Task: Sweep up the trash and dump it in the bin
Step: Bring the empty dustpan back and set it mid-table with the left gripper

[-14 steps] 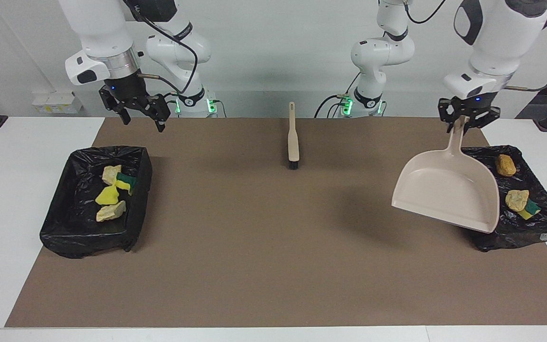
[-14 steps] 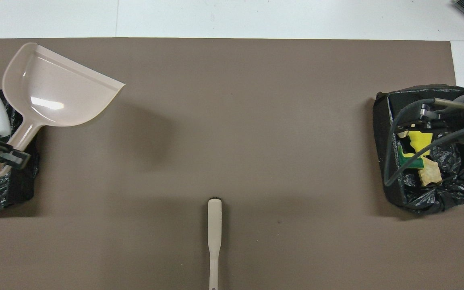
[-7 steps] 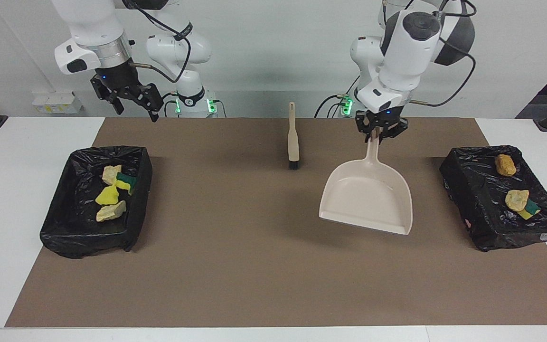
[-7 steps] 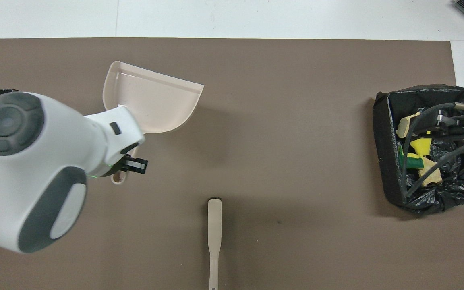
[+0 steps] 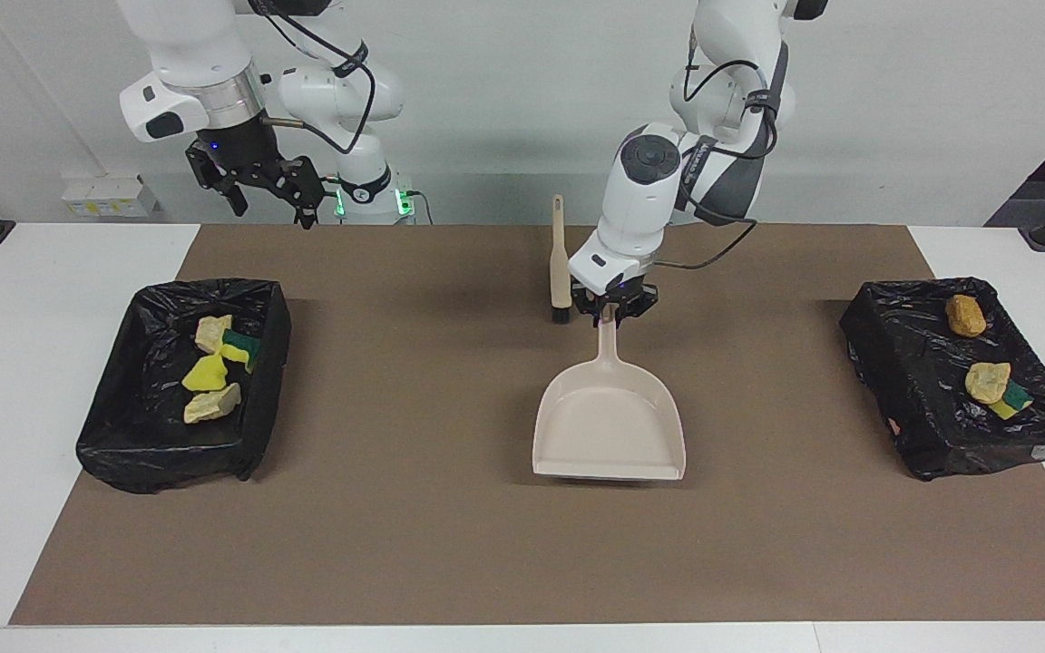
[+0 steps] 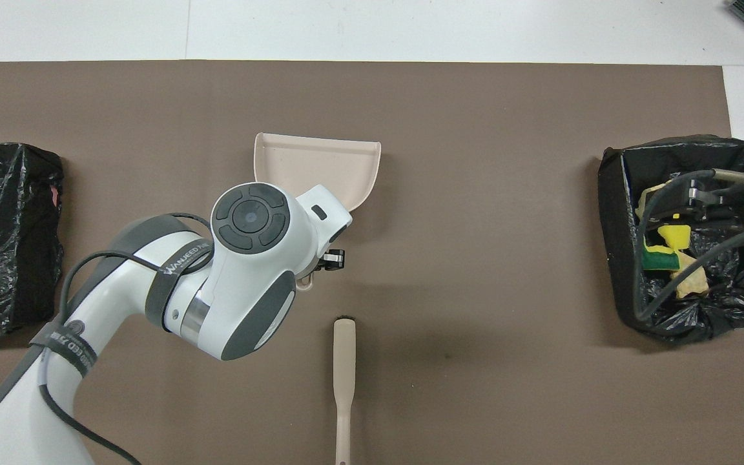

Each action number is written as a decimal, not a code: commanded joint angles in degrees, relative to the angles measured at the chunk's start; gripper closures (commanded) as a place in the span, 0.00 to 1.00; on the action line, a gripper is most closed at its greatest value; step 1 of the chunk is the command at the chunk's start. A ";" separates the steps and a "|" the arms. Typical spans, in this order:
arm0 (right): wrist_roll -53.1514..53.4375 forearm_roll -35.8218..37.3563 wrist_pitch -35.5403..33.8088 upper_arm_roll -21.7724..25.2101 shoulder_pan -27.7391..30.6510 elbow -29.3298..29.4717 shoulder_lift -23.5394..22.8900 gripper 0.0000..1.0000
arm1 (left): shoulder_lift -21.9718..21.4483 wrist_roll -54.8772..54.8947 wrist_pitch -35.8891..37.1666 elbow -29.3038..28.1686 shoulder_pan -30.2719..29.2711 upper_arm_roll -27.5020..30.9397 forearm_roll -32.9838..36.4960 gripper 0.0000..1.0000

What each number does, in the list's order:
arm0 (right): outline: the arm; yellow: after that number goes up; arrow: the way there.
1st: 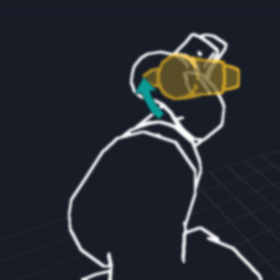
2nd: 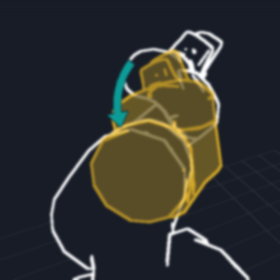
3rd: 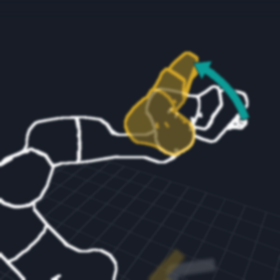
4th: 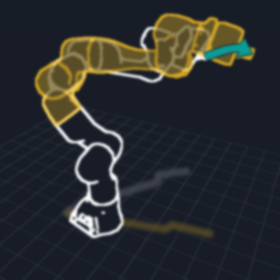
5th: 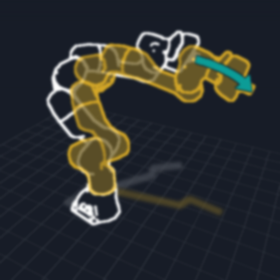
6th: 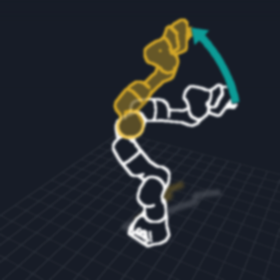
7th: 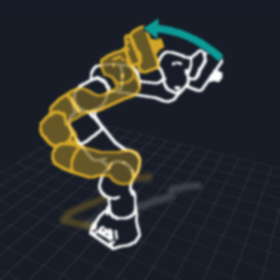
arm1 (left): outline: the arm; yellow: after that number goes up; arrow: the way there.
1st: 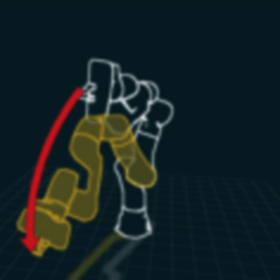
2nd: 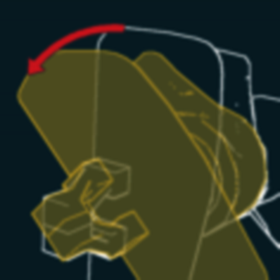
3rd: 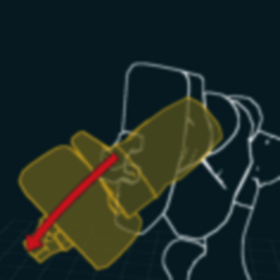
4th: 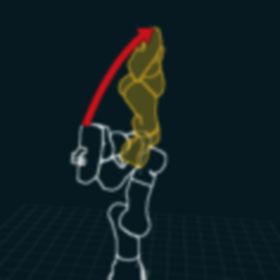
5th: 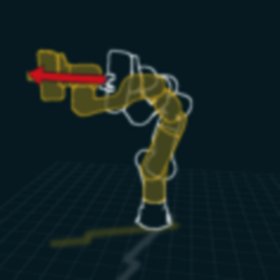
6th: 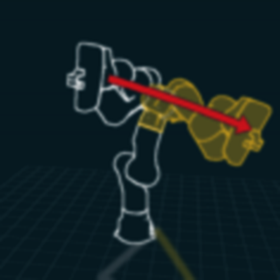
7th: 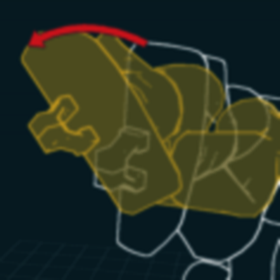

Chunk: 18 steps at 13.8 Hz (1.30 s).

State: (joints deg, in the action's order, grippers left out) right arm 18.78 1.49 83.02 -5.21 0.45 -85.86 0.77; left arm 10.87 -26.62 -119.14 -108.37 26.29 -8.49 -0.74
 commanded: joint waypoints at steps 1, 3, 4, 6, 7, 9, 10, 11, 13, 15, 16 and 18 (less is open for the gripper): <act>-1.64 0.27 -0.32 0.64 -0.10 -0.01 0.20 0.00 | 0.12 -0.98 -4.59 -1.84 2.01 1.20 -0.67 1.00; -1.73 -0.26 0.04 0.56 -0.01 -0.18 0.28 0.00 | -0.75 -2.47 -5.39 -4.38 3.42 1.20 -0.75 1.00; -1.64 -0.43 0.04 0.56 0.25 -0.18 0.28 0.00 | -0.93 -2.56 -6.09 -5.09 3.60 1.20 -0.75 1.00; -1.64 -0.43 -0.05 0.64 0.52 -0.27 0.28 0.00 | -0.41 -5.10 -8.55 -6.24 4.56 1.20 -1.02 1.00; -1.64 -0.52 -0.05 0.73 0.52 -0.36 0.28 0.00 | -0.41 -5.90 -9.26 -6.50 4.65 1.20 -1.02 1.00; -1.47 -0.52 -0.05 0.64 0.52 -0.27 0.28 0.00 | -1.02 -5.73 -9.62 -8.17 4.65 1.20 -1.10 1.00; -1.47 -0.43 -0.05 0.64 0.43 -0.27 0.37 0.00 | -0.94 -5.90 -9.70 -8.26 4.65 1.20 -1.02 1.00; -1.64 -0.52 0.04 0.64 0.51 -0.27 0.28 0.00 | -0.33 -6.08 -10.05 -8.35 4.74 1.20 -1.02 1.00; -3.91 -0.61 0.04 0.73 0.78 -0.18 0.20 0.00 | -0.23 -5.82 -10.06 -8.35 4.74 1.20 -1.02 1.00; -4.98 -0.34 0.04 0.73 0.78 -0.18 0.02 0.00 | -0.23 -5.99 -9.71 -8.18 4.74 1.20 -1.02 0.01; -5.07 -0.08 0.04 0.64 0.78 -0.18 0.02 0.00 | -0.32 -5.99 -9.01 -8.00 4.74 1.20 -1.02 0.00; -5.16 0.10 0.13 0.64 0.78 -0.18 0.02 0.00 | -1.02 -5.99 -7.95 -7.56 4.22 1.28 -1.02 0.00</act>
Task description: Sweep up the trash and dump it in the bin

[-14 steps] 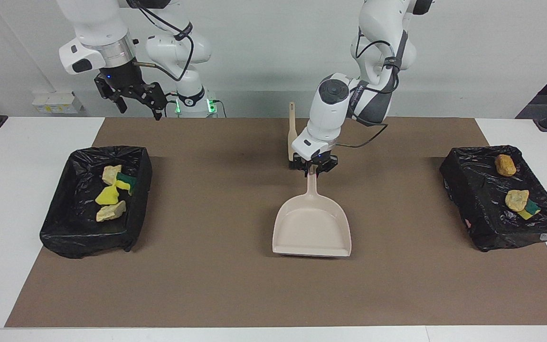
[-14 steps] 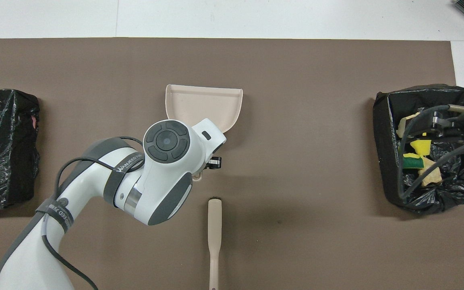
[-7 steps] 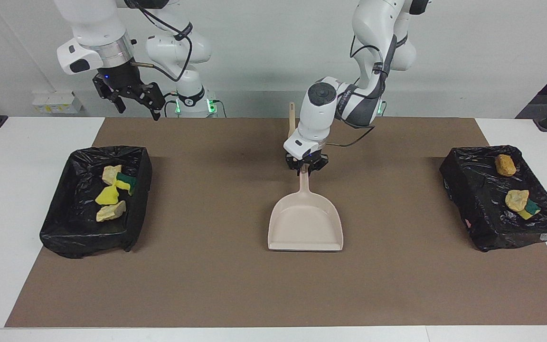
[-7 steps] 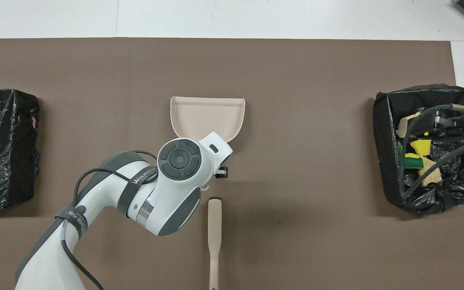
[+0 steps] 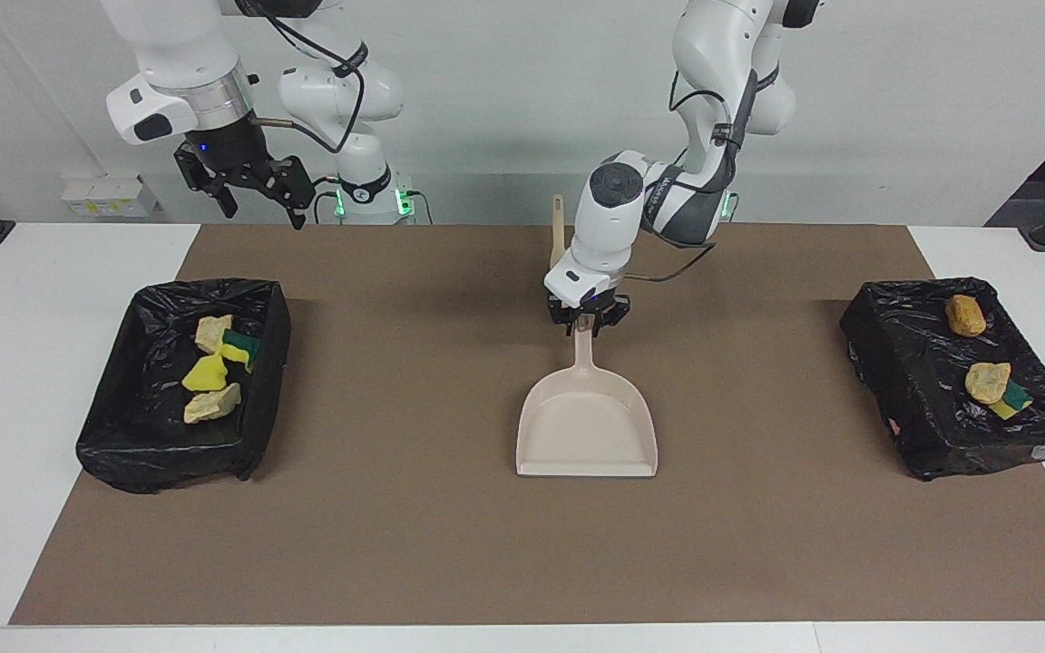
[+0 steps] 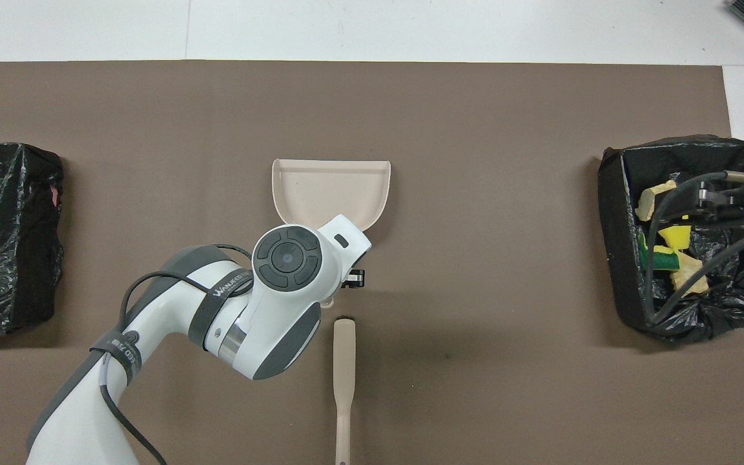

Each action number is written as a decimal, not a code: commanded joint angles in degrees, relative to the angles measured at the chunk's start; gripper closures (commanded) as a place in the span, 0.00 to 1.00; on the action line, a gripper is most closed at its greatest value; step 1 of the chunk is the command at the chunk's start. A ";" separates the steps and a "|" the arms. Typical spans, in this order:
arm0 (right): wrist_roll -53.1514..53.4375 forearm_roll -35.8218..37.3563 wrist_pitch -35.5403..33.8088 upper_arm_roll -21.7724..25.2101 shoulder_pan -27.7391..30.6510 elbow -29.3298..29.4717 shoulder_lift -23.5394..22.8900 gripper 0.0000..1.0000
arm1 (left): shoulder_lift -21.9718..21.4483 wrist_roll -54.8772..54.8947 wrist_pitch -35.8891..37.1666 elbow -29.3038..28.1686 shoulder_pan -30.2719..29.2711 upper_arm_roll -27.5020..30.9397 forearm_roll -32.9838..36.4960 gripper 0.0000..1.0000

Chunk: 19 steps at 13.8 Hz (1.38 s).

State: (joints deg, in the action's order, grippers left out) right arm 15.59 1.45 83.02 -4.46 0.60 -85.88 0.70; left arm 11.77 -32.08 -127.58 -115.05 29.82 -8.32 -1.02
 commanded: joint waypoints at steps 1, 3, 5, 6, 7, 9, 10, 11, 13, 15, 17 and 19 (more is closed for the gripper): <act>-1.96 0.04 0.12 -0.11 0.63 -0.17 0.09 0.00 | -2.01 -0.44 1.71 -0.19 0.33 1.20 -0.74 0.00; -2.05 -0.40 0.12 -0.11 0.63 -0.17 0.18 0.00 | -1.84 -0.44 4.26 2.62 -1.07 1.82 -0.74 0.00; -2.05 -0.40 0.12 -0.03 0.63 -0.17 0.18 0.00 | -2.36 0.08 4.45 3.94 -5.10 1.82 -0.74 0.00; -1.96 -0.49 0.12 -0.03 0.63 -0.17 0.18 0.00 | -2.97 0.35 4.71 4.39 -7.30 1.82 -0.65 0.00; -2.05 -0.49 0.12 -0.03 0.63 -0.17 0.26 0.00 | -3.07 0.53 5.15 4.39 -8.89 1.82 -0.30 0.00; -1.88 -0.49 0.12 0.06 0.63 -0.17 0.26 0.00 | -3.24 3.84 6.37 4.22 -12.75 1.90 -0.04 0.00; -1.79 -0.49 0.12 0.06 0.63 -0.26 0.27 0.00 | -3.33 7.26 8.56 4.30 -14.60 1.90 0.05 0.00; -1.61 -0.49 0.12 0.06 0.63 -0.26 0.35 0.00 | -4.38 11.39 10.41 4.30 -16.88 1.90 0.05 0.00; -1.70 -0.57 0.12 0.06 0.63 -0.26 0.35 0.00 | -7.45 17.90 13.31 4.39 -20.92 1.82 0.05 0.00; -1.70 -0.58 0.12 0.06 0.63 -0.26 0.35 0.00 | -9.13 22.48 19.53 5.53 -23.83 2.08 0.22 0.00; -1.44 -0.58 0.12 0.06 0.63 -0.34 0.35 0.00 | -9.13 24.25 25.95 10.08 -25.51 2.43 3.63 0.00; -1.35 -0.58 0.12 0.15 0.63 -0.34 0.35 0.00 | -9.22 25.49 31.75 15.61 -26.56 2.52 4.62 0.00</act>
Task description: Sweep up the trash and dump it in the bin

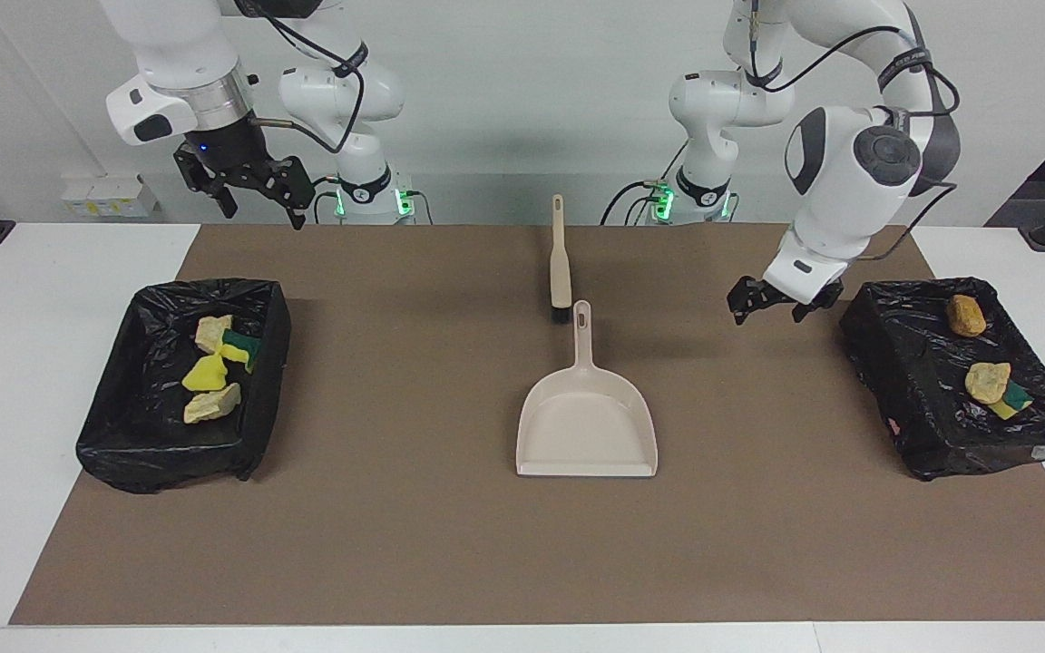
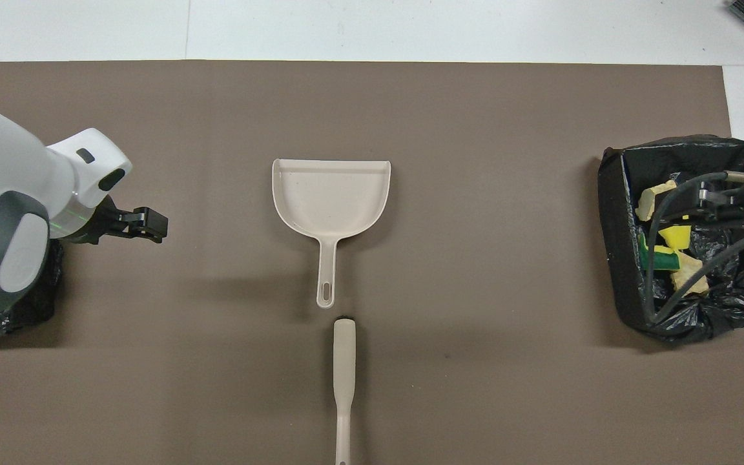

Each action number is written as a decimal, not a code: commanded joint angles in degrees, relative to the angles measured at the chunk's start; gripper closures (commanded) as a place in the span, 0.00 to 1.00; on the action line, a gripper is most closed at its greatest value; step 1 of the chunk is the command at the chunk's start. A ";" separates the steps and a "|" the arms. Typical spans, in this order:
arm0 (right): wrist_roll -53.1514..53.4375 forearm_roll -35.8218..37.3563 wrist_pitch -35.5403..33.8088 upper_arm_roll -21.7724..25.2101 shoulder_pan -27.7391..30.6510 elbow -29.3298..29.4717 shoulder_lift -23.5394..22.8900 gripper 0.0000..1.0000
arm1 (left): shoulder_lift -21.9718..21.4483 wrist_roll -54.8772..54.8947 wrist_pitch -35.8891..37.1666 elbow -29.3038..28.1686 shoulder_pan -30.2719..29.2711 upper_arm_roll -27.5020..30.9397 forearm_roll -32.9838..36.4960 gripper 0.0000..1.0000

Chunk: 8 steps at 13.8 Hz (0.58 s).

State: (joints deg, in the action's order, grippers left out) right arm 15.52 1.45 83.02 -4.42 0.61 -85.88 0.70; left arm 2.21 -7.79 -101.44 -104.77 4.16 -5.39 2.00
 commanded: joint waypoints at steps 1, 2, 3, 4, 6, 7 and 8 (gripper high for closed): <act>-1.19 -0.57 0.12 0.03 0.62 -0.34 0.36 0.00 | 0.25 1.20 8.95 8.15 -1.70 -0.33 1.60 0.00; -1.10 -0.57 0.12 0.12 0.62 -0.34 0.36 0.00 | 0.16 1.20 12.03 10.96 -2.23 -0.24 1.52 0.00; -1.10 -0.57 0.12 0.12 0.62 -0.34 0.36 0.00 | -0.10 1.29 14.49 13.34 -2.32 0.11 1.51 0.00; -1.10 -0.57 0.12 0.12 0.62 -0.34 0.36 0.00 | -0.80 1.29 15.13 14.66 -2.67 0.29 1.43 0.00; -1.02 -0.57 0.21 0.29 0.62 -0.34 0.36 0.00 | -4.12 2.77 15.31 15.47 -3.72 0.47 1.25 0.00; -1.10 -0.57 0.21 0.29 0.62 -0.34 0.36 0.00 | -5.71 3.13 15.40 15.38 -3.72 0.55 1.34 0.00; -1.10 -0.57 0.30 0.29 0.62 -0.34 0.36 0.00 | -6.86 3.22 16.01 15.38 -3.72 0.21 1.51 0.00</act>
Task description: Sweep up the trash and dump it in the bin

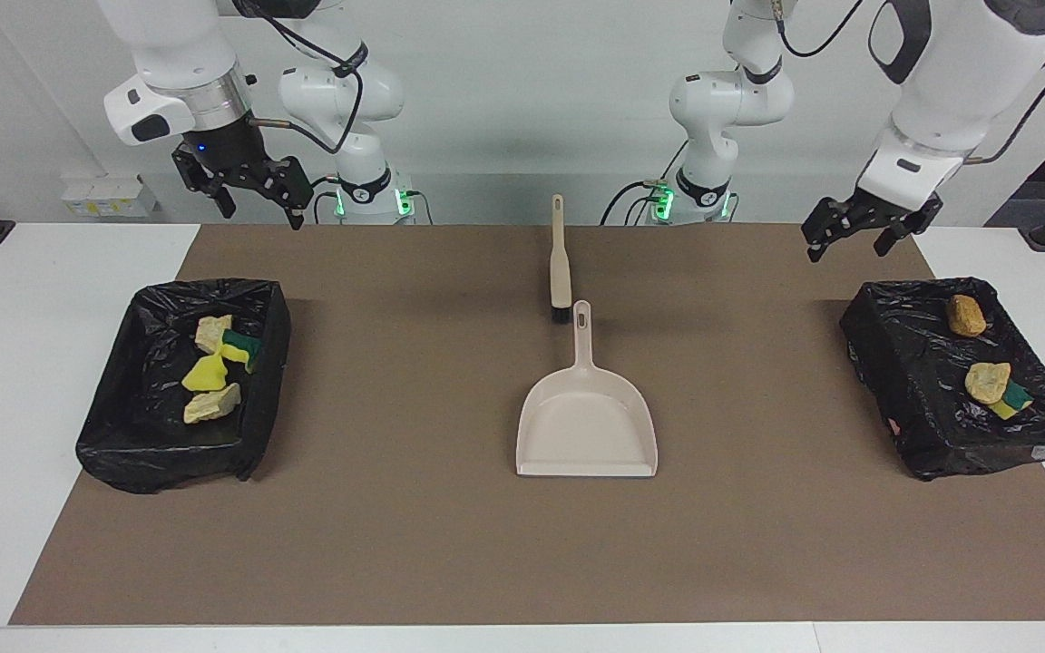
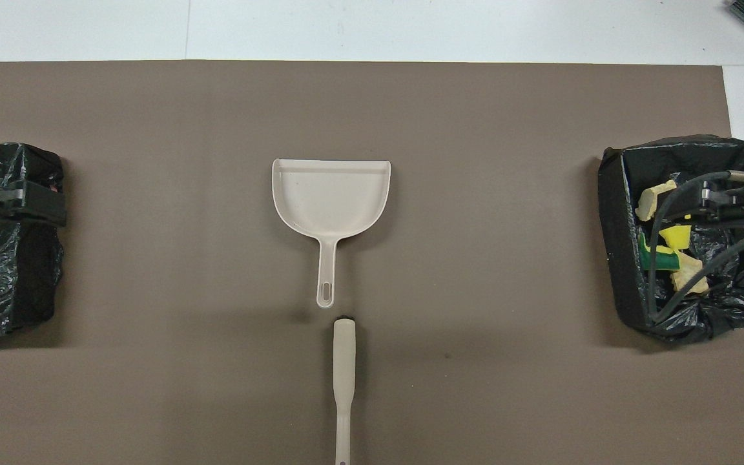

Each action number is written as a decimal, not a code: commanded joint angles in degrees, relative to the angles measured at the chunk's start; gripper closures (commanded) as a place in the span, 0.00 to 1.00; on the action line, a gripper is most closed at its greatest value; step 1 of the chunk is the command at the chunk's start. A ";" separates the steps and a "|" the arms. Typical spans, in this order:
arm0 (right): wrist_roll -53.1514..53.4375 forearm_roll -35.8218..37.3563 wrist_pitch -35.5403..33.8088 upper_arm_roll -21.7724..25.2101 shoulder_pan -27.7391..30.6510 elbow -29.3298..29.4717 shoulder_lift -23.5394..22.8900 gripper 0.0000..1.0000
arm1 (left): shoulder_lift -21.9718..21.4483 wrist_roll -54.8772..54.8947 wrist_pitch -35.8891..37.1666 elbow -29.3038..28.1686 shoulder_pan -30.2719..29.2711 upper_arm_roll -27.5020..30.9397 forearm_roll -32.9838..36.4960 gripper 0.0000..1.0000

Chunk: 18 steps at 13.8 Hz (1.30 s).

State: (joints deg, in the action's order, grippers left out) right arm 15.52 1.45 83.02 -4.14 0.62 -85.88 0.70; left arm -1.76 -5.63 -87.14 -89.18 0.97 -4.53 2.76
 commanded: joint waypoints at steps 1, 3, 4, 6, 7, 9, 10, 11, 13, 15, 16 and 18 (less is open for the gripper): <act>-1.19 -0.57 0.73 0.01 0.61 -0.34 0.36 0.00 | -3.16 1.23 2.40 -0.38 -0.62 -0.66 0.67 0.00; -1.10 -0.57 1.26 0.10 0.61 -0.34 0.36 0.00 | -3.25 4.55 2.50 -0.73 -1.14 -0.05 0.06 0.00; -1.10 -0.57 1.35 0.01 0.61 -0.43 0.27 0.00 | -3.25 5.01 2.85 -0.47 -1.32 -0.13 0.06 0.00; -1.10 -0.57 1.35 0.10 0.61 -0.34 0.27 0.00 | -3.07 3.96 2.67 -0.12 -0.89 -0.31 -1.42 0.00; -1.10 -0.57 1.44 0.10 0.61 -0.34 0.27 0.00 | -3.07 3.35 2.94 0.06 -1.15 -0.31 -3.26 0.00; -1.19 -0.57 1.44 0.10 0.61 -0.34 0.27 0.00 | -3.25 3.17 3.64 0.85 -1.59 0.13 -4.42 0.00; -1.19 -0.57 1.44 0.10 0.61 -0.34 0.27 0.00 | -3.42 2.91 4.86 1.11 -1.59 0.05 -4.60 0.00; -1.19 -0.57 1.44 0.10 0.61 -0.43 0.27 0.00 | -3.68 1.77 5.39 1.64 -1.67 0.04 -4.95 0.00; -1.10 -0.57 1.44 0.10 0.61 -0.43 0.27 0.00 | -5.87 1.23 6.01 0.77 -1.59 0.48 -5.13 0.00; -1.19 -0.57 1.35 0.10 0.61 -0.43 0.36 0.00 | -6.06 1.06 6.36 0.59 -1.67 0.75 -6.61 0.00; -1.19 -0.57 1.44 0.10 0.61 -0.43 0.36 0.00 | -6.06 1.06 6.89 0.50 -1.68 0.92 -6.88 0.00; -1.19 -0.57 1.44 0.10 0.61 -0.43 0.36 0.00 | -6.15 1.76 7.07 0.50 -1.68 1.01 -6.80 0.00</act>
State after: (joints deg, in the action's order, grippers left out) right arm 15.52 1.45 83.48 -4.03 0.62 -85.88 0.70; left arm -7.42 -4.13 -81.06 -88.41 0.21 -3.37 -2.80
